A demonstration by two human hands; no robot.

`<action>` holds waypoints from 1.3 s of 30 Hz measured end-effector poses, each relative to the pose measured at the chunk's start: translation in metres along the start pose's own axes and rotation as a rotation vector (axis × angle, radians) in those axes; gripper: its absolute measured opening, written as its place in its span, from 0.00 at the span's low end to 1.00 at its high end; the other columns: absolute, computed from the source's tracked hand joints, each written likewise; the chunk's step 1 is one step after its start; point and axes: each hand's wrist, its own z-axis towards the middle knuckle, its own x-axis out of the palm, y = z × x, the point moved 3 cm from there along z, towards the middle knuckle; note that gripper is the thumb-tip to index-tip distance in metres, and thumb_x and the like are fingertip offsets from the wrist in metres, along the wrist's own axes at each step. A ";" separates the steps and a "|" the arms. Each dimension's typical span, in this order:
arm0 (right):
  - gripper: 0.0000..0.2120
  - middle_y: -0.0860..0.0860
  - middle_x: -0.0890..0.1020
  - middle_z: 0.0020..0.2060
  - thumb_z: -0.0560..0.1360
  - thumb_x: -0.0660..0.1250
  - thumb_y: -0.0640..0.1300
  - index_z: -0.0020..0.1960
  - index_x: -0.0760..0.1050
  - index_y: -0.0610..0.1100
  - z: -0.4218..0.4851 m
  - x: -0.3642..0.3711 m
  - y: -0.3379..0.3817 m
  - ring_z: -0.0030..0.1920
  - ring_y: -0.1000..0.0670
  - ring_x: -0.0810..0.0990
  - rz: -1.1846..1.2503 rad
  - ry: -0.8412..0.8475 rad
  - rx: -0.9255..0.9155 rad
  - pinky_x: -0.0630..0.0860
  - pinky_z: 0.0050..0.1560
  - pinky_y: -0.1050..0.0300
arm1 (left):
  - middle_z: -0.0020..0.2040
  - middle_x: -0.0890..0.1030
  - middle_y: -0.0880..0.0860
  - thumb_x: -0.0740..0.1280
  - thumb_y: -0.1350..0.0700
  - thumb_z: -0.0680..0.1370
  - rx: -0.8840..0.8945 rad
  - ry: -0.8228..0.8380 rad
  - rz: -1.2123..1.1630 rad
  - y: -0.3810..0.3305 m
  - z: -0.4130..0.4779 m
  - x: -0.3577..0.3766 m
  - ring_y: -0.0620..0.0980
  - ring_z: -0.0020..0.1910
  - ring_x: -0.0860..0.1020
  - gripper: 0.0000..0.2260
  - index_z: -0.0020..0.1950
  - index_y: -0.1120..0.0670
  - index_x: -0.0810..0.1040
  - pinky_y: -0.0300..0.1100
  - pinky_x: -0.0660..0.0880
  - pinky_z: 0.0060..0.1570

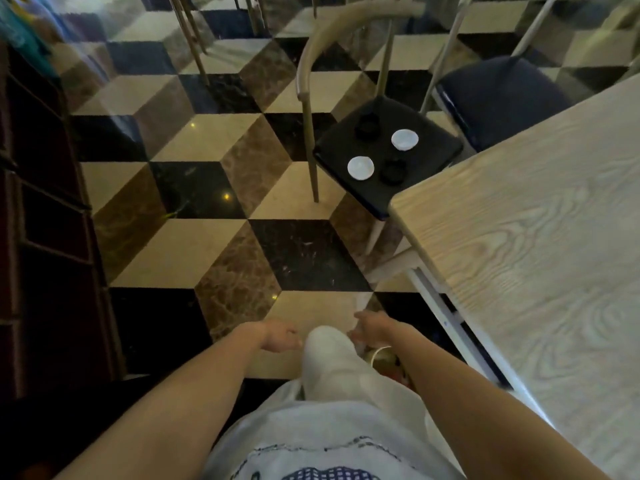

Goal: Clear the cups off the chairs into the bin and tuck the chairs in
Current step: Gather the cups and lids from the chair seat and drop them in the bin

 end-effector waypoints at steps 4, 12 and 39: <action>0.31 0.45 0.62 0.75 0.79 0.57 0.57 0.77 0.55 0.45 0.028 -0.037 0.009 0.74 0.42 0.62 0.031 0.028 0.013 0.61 0.72 0.48 | 0.78 0.59 0.53 0.55 0.43 0.81 -0.008 0.023 0.006 0.010 0.028 -0.038 0.53 0.77 0.58 0.26 0.77 0.52 0.59 0.47 0.54 0.74; 0.30 0.44 0.62 0.75 0.80 0.57 0.56 0.76 0.56 0.43 0.088 -0.141 0.022 0.74 0.42 0.62 0.139 0.080 -0.032 0.61 0.71 0.49 | 0.77 0.63 0.52 0.58 0.44 0.80 -0.039 0.081 0.128 0.004 0.089 -0.168 0.52 0.75 0.62 0.26 0.76 0.51 0.62 0.49 0.58 0.74; 0.31 0.42 0.67 0.72 0.78 0.60 0.57 0.74 0.61 0.39 0.231 -0.399 -0.080 0.71 0.42 0.67 0.555 -0.099 0.279 0.65 0.68 0.52 | 0.73 0.68 0.56 0.61 0.49 0.80 0.173 -0.117 0.232 -0.100 0.301 -0.492 0.57 0.71 0.68 0.27 0.77 0.54 0.58 0.52 0.68 0.69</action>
